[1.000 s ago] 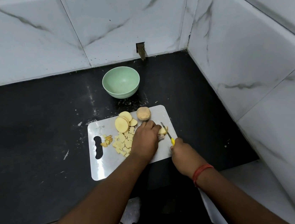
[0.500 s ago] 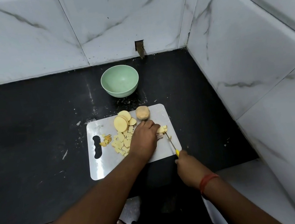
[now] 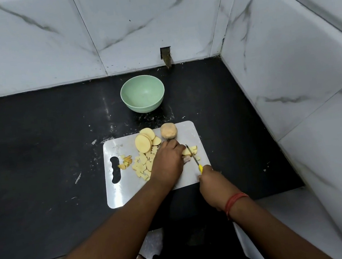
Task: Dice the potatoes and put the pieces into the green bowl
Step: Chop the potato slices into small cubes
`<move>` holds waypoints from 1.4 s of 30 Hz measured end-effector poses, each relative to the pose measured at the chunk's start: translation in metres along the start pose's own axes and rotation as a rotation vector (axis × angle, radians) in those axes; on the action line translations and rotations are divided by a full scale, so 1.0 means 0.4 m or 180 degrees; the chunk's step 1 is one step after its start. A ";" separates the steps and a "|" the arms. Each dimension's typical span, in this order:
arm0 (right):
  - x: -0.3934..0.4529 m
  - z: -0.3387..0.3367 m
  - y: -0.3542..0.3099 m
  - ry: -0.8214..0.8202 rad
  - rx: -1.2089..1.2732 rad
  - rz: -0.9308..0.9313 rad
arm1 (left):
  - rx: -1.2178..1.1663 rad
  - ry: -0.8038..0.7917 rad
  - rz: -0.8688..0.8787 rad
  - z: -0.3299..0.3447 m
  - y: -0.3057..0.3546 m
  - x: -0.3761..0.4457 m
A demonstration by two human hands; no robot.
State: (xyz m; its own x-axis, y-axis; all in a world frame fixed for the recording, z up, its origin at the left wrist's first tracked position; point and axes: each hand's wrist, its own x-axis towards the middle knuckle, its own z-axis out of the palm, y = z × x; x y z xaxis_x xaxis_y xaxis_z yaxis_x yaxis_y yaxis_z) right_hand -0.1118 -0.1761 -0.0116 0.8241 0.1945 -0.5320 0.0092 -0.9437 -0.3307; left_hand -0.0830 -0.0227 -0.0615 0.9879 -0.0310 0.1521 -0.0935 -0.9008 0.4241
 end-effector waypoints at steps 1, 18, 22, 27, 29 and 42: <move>0.004 0.000 -0.002 -0.0046 -0.0058 0.0007 | 0.0017 0.0004 0.0019 0.000 0.000 0.000; -0.018 0.034 0.050 -0.0277 -0.0456 0.0130 | 0.0065 -0.0003 0.0025 -0.005 0.002 -0.001; -0.045 0.028 0.076 -0.0325 -0.0156 0.0107 | -0.0022 -0.0066 -0.0007 0.001 -0.004 0.002; -0.063 -0.003 0.055 0.0065 0.0043 -0.0068 | -0.0252 -0.0115 -0.0073 0.001 -0.023 -0.002; -0.051 -0.014 0.034 0.0079 0.0057 -0.0078 | -0.0307 -0.0053 -0.0127 -0.003 -0.033 -0.004; -0.011 0.001 -0.022 -0.0115 -0.0297 -0.0046 | -0.0223 -0.0128 -0.0060 -0.010 -0.047 0.001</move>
State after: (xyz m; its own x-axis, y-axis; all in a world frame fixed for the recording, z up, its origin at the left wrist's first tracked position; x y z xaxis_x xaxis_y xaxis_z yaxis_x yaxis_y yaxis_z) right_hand -0.1159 -0.1684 -0.0067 0.8025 0.2163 -0.5560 0.0752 -0.9612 -0.2655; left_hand -0.0813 -0.0039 -0.0661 0.9936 -0.0329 0.1081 -0.0819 -0.8689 0.4882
